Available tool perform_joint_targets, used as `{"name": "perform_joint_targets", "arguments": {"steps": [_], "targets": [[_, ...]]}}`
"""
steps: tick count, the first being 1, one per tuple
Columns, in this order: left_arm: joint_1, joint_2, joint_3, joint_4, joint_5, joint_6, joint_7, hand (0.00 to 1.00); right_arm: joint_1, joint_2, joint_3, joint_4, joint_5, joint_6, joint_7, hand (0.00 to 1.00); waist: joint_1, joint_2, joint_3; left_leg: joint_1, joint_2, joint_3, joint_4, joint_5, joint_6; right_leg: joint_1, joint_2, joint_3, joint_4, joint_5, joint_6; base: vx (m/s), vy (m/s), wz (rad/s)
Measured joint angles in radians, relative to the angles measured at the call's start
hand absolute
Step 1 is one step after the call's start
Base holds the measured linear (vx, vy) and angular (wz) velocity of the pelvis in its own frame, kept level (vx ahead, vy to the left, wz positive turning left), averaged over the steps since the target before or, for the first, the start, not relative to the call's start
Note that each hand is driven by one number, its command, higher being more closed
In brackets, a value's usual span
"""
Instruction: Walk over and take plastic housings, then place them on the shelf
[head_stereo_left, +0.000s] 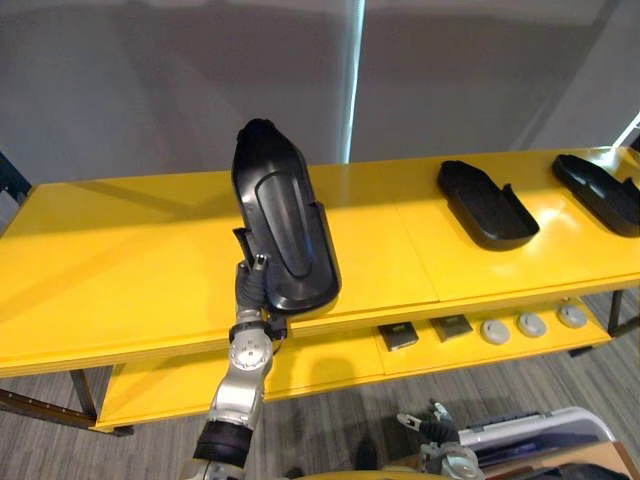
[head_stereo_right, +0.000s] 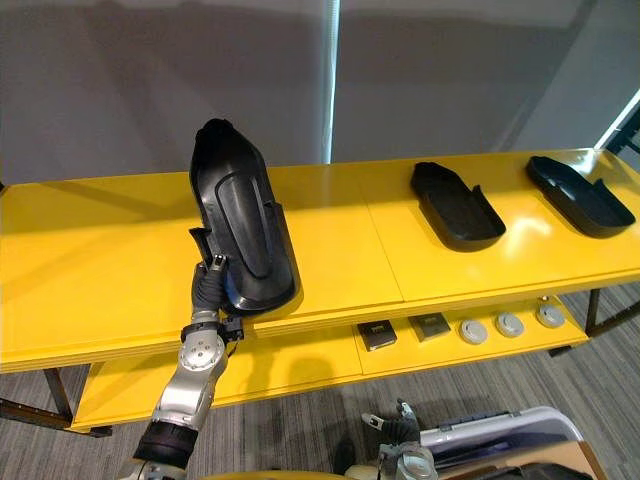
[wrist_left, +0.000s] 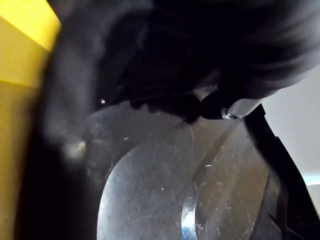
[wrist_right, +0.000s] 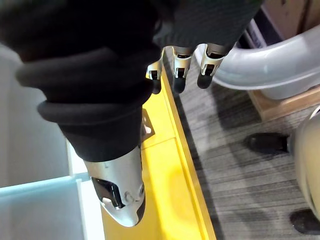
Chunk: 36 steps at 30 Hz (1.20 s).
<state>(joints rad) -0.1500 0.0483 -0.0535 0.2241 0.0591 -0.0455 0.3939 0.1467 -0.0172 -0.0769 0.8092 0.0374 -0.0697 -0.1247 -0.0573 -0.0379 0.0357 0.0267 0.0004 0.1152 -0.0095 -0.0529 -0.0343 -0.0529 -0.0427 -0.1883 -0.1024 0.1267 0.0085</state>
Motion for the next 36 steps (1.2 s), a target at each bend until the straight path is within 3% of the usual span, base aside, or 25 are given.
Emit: {"name": "perform_joint_targets", "arguments": {"steps": [7,16,17,36], "targets": [[-0.11,0.018,0.053,0.119,0.033,0.039,0.028,1.0,-0.002,-0.012,0.017,0.0,-0.012,-0.002,0.022,0.0,-0.04,-0.003,-0.001,0.005,0.002,-0.004,-0.047,0.019,-0.019,-0.019,0.008,0.011,-0.001,0.004,0.006,-0.05,-0.017,-0.05],[-0.238,0.057,0.105,0.262,0.073,0.089,0.067,1.0,-0.008,-0.01,0.018,0.0,-0.014,-0.002,0.039,0.0,-0.05,-0.005,0.001,0.003,-0.003,-0.002,-0.056,0.03,-0.01,-0.034,0.011,0.027,0.002,0.024,-0.002,0.05,0.035,-0.06],[-0.245,0.063,0.107,0.263,0.077,0.102,0.07,0.0,-0.012,-0.01,0.018,0.0,-0.014,-0.002,0.04,0.0,-0.055,-0.006,0.001,0.001,-0.004,-0.002,-0.056,0.034,-0.005,-0.037,0.01,0.027,0.003,0.025,-0.003,0.05,0.046,-0.03],[-0.337,0.076,0.171,0.33,0.128,0.126,0.098,0.0,-0.042,-0.01,0.017,-0.001,-0.011,-0.002,0.04,0.0,-0.071,-0.008,0.035,0.003,-0.006,-0.007,-0.059,0.03,0.0,-0.036,0.009,0.032,-0.001,0.025,-0.003,-0.01,0.018,0.0]]}}
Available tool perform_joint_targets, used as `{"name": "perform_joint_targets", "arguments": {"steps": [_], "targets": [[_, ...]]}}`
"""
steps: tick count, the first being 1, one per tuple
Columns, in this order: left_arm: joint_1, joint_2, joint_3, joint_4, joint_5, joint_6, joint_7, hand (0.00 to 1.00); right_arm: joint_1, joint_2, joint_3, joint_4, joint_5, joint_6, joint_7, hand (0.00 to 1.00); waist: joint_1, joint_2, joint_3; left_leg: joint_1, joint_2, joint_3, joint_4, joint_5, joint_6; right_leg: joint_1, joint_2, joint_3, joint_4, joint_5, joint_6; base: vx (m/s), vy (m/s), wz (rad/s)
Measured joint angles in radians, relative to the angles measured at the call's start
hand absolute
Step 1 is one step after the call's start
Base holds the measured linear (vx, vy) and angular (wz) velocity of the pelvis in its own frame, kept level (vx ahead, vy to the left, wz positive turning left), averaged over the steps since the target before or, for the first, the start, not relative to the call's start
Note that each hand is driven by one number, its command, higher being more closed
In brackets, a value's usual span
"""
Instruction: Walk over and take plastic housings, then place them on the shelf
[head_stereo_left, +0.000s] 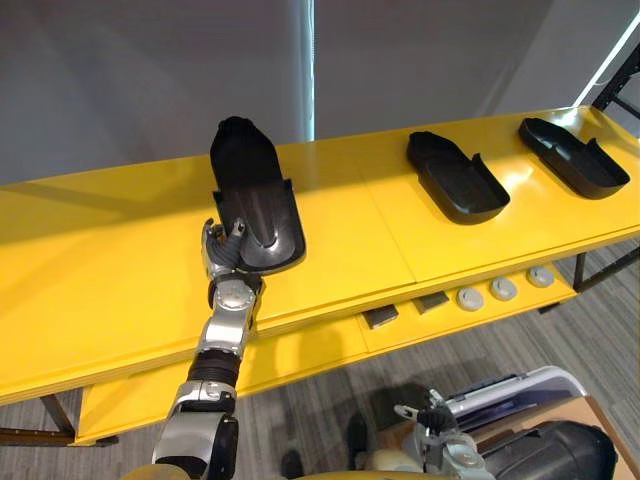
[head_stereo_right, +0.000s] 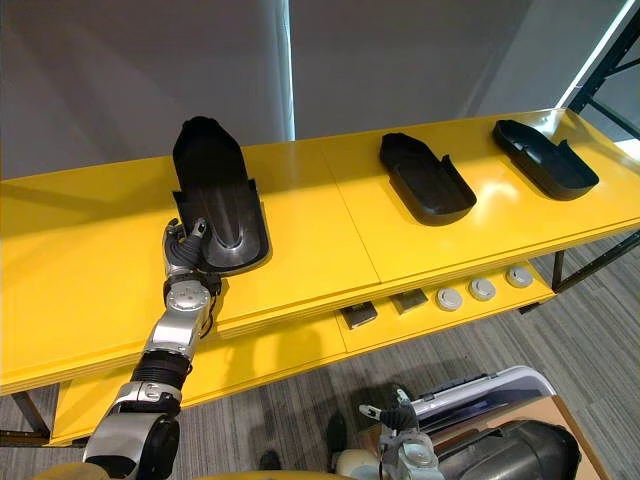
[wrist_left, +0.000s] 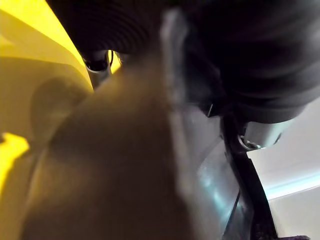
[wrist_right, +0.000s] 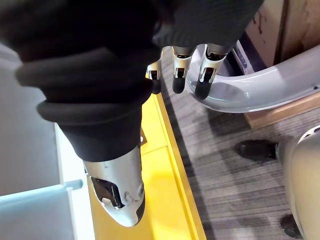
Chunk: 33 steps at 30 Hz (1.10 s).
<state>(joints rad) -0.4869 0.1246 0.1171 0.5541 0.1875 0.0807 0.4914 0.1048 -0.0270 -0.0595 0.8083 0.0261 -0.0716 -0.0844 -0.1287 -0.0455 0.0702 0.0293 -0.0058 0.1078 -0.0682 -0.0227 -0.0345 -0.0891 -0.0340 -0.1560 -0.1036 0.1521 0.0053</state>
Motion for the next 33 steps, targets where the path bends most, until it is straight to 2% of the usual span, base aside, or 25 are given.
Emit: {"name": "perform_joint_targets", "arguments": {"steps": [4,10,16,25,33], "targets": [[-0.006,-0.003,0.003,0.002,-0.061,-0.005,0.016,0.0,0.0,0.0,0.0,0.0,0.0,0.0,0.0,0.0,-0.001,0.002,0.005,0.005,0.0,0.0,-0.001,0.0,-0.001,0.005,0.0,0.0,0.0,0.0,0.0,0.0,0.0,0.0],[-0.01,-0.003,0.003,0.002,-0.069,-0.005,0.02,0.0,-0.001,0.0,0.0,0.0,0.0,0.0,0.001,0.0,-0.001,0.002,0.005,0.005,0.0,0.0,-0.002,0.0,0.0,0.005,0.0,-0.001,0.0,0.0,0.0,0.0,0.0,0.0],[-0.01,-0.006,0.003,-0.011,-0.067,-0.005,0.08,0.0,-0.001,0.0,0.001,-0.003,0.001,-0.001,0.001,0.0,-0.007,0.002,0.01,0.005,0.0,-0.001,-0.002,0.0,0.0,0.005,0.0,-0.002,0.0,0.0,0.0,0.0,0.0,0.0],[-0.01,-0.008,-0.011,-0.114,0.022,-0.007,0.114,0.0,-0.001,0.0,0.032,-0.008,0.002,-0.009,0.001,0.0,-0.02,0.003,0.018,0.005,0.0,-0.002,-0.002,0.0,0.0,0.006,0.0,-0.002,0.003,0.0,0.0,0.0,0.0,0.0],[-0.004,-0.043,-0.03,-0.196,0.032,-0.011,0.156,0.0,0.0,-0.001,0.039,-0.008,0.002,-0.019,-0.001,0.0,-0.02,0.004,0.018,0.005,0.002,-0.002,-0.002,0.0,0.0,0.007,0.001,-0.002,0.003,0.0,0.0,0.0,0.0,0.0]]}}
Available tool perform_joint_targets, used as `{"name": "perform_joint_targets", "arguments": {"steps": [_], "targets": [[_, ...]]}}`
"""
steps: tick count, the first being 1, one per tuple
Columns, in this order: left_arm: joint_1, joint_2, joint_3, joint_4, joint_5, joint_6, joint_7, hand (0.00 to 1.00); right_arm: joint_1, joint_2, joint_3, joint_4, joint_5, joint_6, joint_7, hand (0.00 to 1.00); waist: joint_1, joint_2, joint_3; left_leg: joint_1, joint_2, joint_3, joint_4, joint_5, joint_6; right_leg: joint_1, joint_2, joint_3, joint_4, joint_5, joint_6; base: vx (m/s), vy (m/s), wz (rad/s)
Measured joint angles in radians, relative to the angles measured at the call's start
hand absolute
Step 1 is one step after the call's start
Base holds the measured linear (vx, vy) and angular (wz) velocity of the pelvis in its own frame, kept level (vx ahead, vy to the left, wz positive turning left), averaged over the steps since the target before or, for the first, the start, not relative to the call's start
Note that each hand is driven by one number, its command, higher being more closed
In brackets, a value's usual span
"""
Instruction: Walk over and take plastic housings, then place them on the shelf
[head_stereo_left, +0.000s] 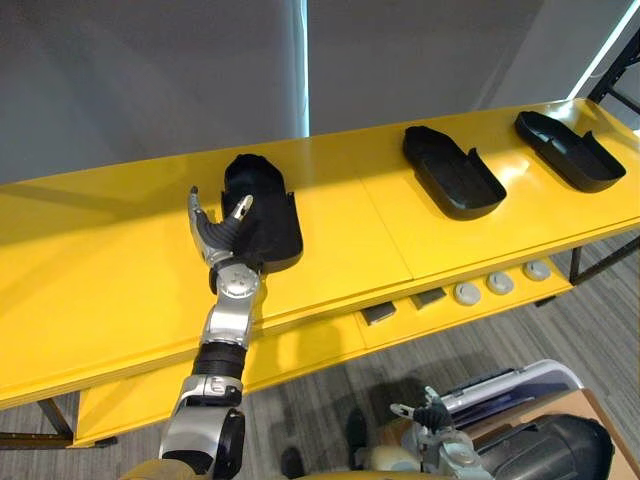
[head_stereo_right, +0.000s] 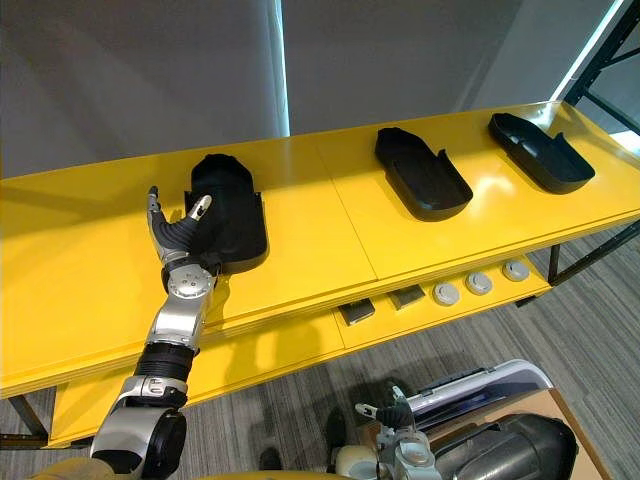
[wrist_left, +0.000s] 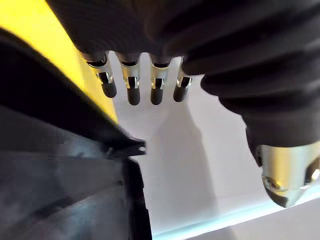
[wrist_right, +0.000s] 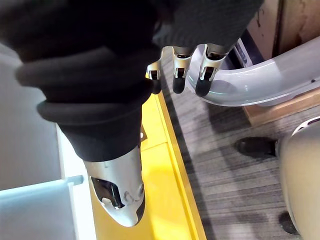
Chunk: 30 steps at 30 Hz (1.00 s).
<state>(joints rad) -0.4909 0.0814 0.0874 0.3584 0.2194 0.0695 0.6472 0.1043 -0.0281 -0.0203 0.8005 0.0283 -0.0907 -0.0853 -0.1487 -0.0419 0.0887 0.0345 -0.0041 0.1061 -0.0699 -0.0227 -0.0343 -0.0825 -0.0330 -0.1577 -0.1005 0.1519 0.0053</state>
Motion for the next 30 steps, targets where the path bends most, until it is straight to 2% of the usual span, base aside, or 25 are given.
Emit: {"name": "perform_joint_targets", "arguments": {"steps": [4,5,7,11,14,20,30], "targets": [[0.1,-0.015,-0.091,-0.179,0.039,-0.034,0.008,0.0,0.002,0.0,0.0,0.001,0.0,-0.003,-0.007,0.0,0.001,0.007,0.004,0.007,0.0,-0.001,-0.001,0.0,0.0,0.007,0.0,0.0,0.0,0.0,0.0,0.0,0.0,0.0],[0.124,-0.017,-0.106,-0.205,0.045,-0.042,0.007,1.0,0.002,0.0,0.0,0.002,0.001,-0.003,-0.007,0.0,0.001,0.008,0.005,0.009,0.0,-0.001,-0.001,0.0,0.0,0.009,0.0,-0.001,0.0,-0.001,0.0,0.0,0.0,0.0],[0.2,-0.017,-0.178,-0.277,0.074,-0.063,-0.018,1.0,0.001,0.0,0.0,0.011,0.002,-0.009,-0.007,0.0,0.005,0.011,0.006,0.008,0.0,-0.001,-0.001,0.0,0.0,0.011,0.0,-0.001,0.0,-0.001,0.001,0.0,0.0,0.0],[0.354,-0.018,-0.299,-0.352,0.119,-0.108,-0.155,1.0,0.002,0.001,0.0,0.044,0.012,-0.013,-0.006,0.0,0.029,0.014,0.008,-0.003,0.002,-0.003,-0.001,-0.005,-0.003,0.008,0.0,-0.005,-0.003,-0.008,0.007,0.0,0.0,0.03],[0.427,-0.019,-0.324,-0.352,0.167,-0.124,-0.221,1.0,0.005,0.0,0.0,0.051,0.013,-0.013,-0.001,0.0,0.047,0.022,0.006,-0.004,0.003,-0.006,-0.001,-0.005,-0.004,0.008,0.001,-0.007,-0.003,-0.018,0.015,0.0,0.0,0.02],[0.487,-0.018,-0.332,-0.352,0.26,-0.146,-0.268,1.0,0.006,-0.002,0.004,0.051,0.013,-0.014,0.001,0.0,0.054,0.029,0.004,-0.007,0.003,-0.015,-0.004,-0.006,-0.003,0.007,0.0,-0.016,-0.002,-0.022,0.018,0.01,0.013,0.04],[0.491,-0.017,-0.333,-0.325,0.266,-0.144,-0.278,1.0,0.0,0.0,0.012,0.05,0.013,-0.013,0.001,0.0,0.054,0.029,0.002,-0.006,0.003,-0.013,0.001,-0.011,0.012,0.002,0.0,-0.015,-0.001,-0.021,0.016,0.01,0.012,0.0]]}}
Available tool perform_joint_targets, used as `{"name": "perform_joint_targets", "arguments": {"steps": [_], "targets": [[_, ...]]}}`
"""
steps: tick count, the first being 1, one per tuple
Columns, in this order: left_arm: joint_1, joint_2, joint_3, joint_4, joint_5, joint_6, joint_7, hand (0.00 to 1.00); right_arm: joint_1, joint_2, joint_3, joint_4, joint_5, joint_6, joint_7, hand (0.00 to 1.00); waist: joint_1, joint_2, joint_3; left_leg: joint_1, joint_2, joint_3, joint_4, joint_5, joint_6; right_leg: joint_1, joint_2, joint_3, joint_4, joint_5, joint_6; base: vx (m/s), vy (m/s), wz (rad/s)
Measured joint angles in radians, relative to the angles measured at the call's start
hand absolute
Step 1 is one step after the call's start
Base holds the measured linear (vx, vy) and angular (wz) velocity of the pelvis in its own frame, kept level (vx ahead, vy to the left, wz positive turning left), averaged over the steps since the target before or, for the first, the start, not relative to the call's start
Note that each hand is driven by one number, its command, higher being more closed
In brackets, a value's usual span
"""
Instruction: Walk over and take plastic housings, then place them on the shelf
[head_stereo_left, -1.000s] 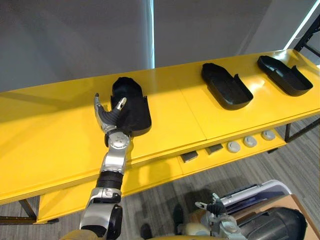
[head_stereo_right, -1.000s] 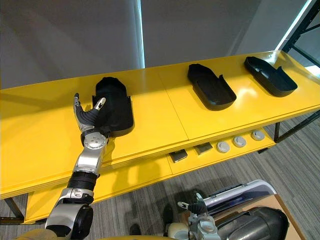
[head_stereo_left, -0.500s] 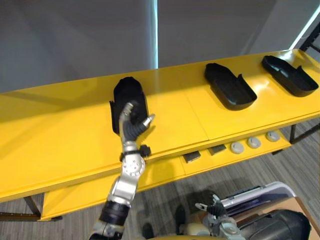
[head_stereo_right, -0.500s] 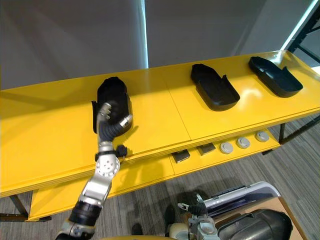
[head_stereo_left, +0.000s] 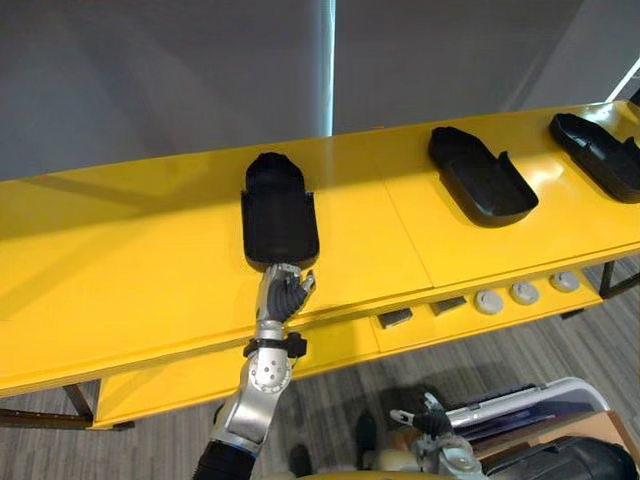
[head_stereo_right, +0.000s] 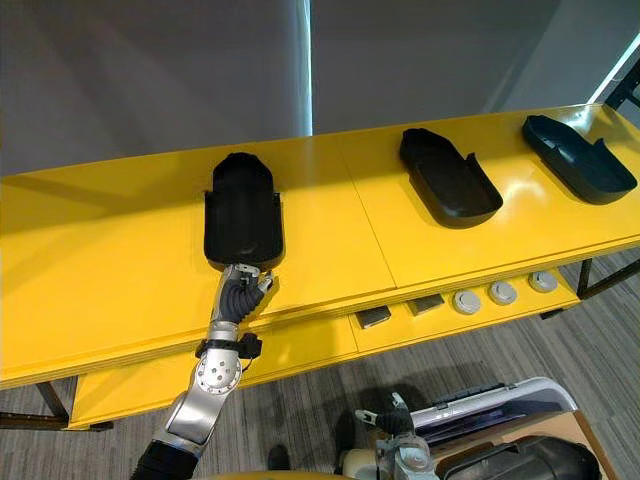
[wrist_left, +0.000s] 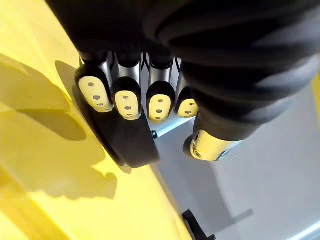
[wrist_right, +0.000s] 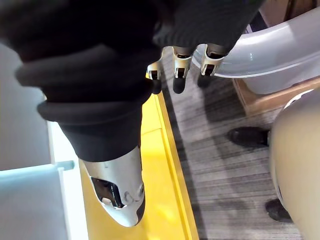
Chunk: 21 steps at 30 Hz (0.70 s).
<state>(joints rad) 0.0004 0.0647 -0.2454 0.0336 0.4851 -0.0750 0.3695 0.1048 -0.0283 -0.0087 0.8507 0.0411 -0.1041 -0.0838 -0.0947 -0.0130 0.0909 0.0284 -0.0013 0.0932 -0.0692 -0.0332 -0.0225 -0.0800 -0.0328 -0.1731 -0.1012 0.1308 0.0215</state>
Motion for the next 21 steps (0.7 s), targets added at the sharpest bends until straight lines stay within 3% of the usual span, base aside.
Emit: {"name": "perform_joint_targets", "arguments": {"steps": [21], "targets": [[-0.17,0.018,0.044,0.171,0.036,0.05,0.004,1.0,0.001,0.001,-0.005,-0.013,0.0,0.0,0.001,0.0,-0.003,-0.003,-0.003,-0.015,0.002,0.018,0.003,0.0,0.001,-0.021,0.002,0.014,-0.003,0.004,-0.005,0.0,0.004,-0.01]]}}
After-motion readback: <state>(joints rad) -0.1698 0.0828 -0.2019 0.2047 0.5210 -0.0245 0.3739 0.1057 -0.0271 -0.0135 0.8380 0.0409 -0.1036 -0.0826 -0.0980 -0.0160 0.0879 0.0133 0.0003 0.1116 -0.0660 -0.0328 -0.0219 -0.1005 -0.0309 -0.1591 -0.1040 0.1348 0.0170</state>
